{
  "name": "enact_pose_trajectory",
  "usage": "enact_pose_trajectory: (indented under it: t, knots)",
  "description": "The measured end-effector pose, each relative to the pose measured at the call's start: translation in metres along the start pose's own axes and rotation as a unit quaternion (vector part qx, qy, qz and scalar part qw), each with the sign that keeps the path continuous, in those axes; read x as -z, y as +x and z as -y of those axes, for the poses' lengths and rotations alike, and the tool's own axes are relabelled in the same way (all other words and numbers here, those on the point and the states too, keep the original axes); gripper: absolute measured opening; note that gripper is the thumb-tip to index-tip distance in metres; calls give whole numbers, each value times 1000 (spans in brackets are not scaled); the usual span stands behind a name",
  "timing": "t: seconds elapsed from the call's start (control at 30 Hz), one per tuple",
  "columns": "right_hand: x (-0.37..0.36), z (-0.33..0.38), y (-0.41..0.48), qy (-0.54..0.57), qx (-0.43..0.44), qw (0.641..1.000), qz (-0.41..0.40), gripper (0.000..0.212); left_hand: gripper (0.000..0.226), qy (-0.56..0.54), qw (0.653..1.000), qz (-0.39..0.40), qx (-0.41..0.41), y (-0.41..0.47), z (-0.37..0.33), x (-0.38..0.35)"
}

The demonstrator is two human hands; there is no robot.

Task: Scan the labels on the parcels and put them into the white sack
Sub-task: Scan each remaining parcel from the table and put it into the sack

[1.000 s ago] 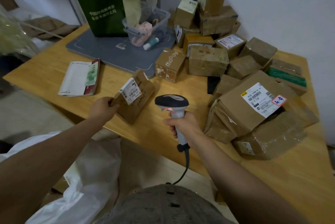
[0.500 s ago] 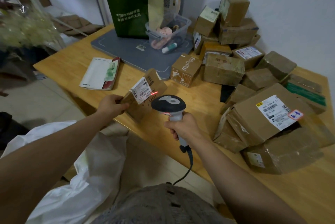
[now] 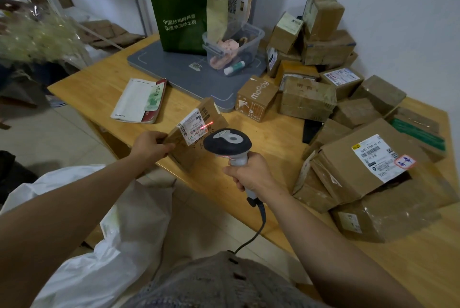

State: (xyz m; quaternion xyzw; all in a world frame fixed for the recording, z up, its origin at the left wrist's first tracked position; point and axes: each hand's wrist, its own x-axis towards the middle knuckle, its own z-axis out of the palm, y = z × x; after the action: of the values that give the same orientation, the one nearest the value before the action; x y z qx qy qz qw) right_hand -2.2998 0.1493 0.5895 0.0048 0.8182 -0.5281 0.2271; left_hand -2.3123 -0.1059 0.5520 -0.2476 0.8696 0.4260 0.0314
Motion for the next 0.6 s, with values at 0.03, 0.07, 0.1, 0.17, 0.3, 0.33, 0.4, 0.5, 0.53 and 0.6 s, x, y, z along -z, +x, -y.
enact_pose_trajectory:
  t: [0.03, 0.07, 0.1, 0.17, 0.3, 0.33, 0.4, 0.5, 0.53, 0.6]
  knots:
    - [0, 0, 0, -3, -2, 1000, 1, 18, 34, 0, 1000, 1, 1, 1, 1, 0]
    - [0, 0, 0, -6, -3, 1000, 1, 19, 33, 1, 1000, 3, 2, 1, 2, 0]
    - [0, 0, 0, -8, -4, 1000, 1, 19, 33, 2, 1000, 4, 3, 2, 3, 0]
    - [0, 0, 1, -11, -4, 1000, 1, 20, 32, 5, 1000, 5, 5, 4, 5, 1]
    - [-1, 1, 2, -14, -2, 1000, 3, 21, 32, 7, 1000, -1, 10, 6, 8, 1]
    - [-1, 1, 3, -13, -2, 1000, 3, 21, 33, 6, 1000, -3, 11, 6, 9, 2]
    - [-2, 2, 4, -14, -4, 1000, 3, 21, 34, 4, 1000, -7, 10, 5, 10, 2]
    - [-4, 2, 5, -17, -7, 1000, 5, 20, 32, 0, 1000, -11, 12, 4, 12, 3]
    - [-4, 2, 6, -18, -7, 1000, 5, 20, 31, 0, 1000, -11, 14, 4, 13, 4]
    - [-5, 2, 7, -17, -7, 1000, 6, 20, 30, -2, 1000, -8, 20, 3, 13, 5]
